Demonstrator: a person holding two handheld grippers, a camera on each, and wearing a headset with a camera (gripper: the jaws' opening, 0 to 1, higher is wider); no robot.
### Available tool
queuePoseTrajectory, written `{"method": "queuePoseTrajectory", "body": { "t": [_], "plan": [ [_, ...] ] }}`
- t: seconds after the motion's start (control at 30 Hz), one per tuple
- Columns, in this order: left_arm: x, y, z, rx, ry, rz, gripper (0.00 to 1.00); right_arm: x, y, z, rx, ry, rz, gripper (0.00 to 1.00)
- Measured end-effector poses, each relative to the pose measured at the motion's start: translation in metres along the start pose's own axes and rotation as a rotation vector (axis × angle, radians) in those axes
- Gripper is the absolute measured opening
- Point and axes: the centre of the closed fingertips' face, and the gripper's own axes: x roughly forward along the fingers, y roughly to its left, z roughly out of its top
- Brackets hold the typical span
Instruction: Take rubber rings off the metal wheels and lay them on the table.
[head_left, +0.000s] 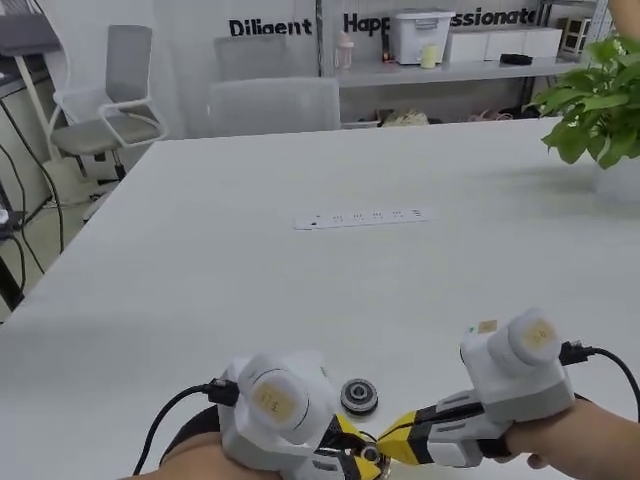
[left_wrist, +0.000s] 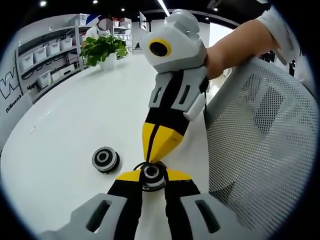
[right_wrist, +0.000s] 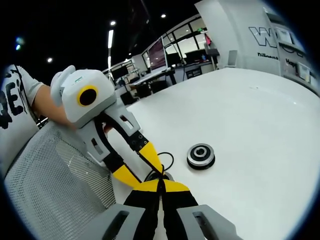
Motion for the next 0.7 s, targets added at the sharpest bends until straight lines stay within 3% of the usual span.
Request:
{"method": "queuePoseTrajectory", "body": {
  "t": [0.4, 0.7],
  "plan": [
    [-0.016, 0.0, 0.006, -0.039, -0.014, -0.021, 0.24, -0.004, -0.002, 0.005, 0.017, -0.028, -0.002, 0.0],
    [-0.037, 0.005, 0.011, -0.059, -0.044, 0.003, 0.32, -0.004, -0.001, 0.006, 0.02, -0.031, 0.003, 0.0]
  ]
}}
